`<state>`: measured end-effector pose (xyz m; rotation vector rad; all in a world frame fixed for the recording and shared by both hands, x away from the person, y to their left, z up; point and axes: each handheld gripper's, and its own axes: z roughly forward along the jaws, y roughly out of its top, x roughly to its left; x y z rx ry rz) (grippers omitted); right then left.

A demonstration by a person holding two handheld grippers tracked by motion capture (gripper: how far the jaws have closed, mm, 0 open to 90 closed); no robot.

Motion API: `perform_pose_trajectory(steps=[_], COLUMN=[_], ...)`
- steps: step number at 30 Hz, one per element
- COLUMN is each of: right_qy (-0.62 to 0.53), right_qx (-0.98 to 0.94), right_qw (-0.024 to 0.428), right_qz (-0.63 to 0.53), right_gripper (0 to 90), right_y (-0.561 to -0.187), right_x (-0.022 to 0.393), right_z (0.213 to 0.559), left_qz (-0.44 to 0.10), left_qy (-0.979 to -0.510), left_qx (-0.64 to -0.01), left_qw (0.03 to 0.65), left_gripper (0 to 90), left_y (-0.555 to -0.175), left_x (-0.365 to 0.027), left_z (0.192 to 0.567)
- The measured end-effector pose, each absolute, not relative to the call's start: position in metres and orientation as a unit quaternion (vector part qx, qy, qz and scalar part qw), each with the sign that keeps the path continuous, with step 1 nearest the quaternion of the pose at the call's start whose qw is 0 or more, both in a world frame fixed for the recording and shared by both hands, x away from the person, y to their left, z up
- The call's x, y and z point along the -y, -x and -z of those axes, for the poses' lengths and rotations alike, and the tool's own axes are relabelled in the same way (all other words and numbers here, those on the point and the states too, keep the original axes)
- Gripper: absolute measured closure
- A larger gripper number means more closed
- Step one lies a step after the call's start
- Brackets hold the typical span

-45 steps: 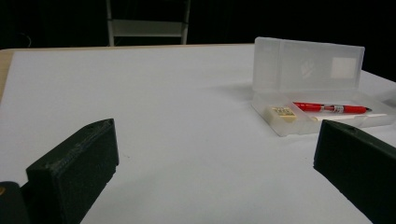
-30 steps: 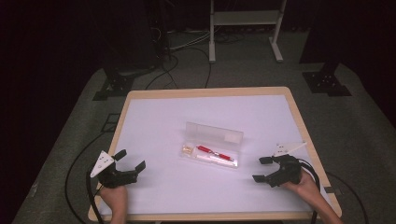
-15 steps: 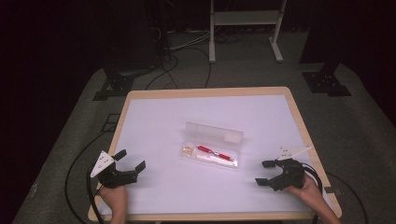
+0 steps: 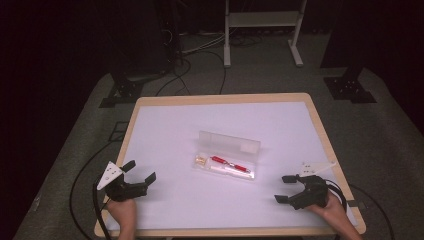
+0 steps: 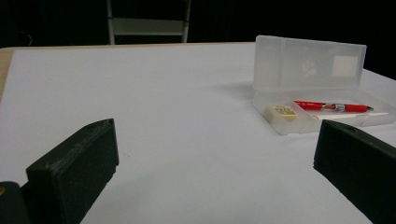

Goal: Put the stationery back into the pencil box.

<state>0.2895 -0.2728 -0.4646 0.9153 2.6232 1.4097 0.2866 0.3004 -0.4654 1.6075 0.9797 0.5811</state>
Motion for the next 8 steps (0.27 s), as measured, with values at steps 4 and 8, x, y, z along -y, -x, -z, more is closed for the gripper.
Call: perform_pose_trajectory(steps=[4,8], right_qy=[-0.300,-0.291], right_qx=[-0.836,-0.840], right_qw=[0.029,0.040], right_qz=[-0.459,-0.457], right_gripper=[14.8,14.7], right_y=[-0.281,-0.271], right_x=[0.272,0.269], right_z=[0.470,0.472], left_qz=[-0.245,-0.246], left_qy=[-0.680,-0.678], left_qx=[-0.415,-0.417], left_qw=[0.552,0.553], left_gripper=[0.0,0.0], left_y=[-0.287,-0.287], left_x=[-0.300,-0.301], left_z=[0.465,0.465])
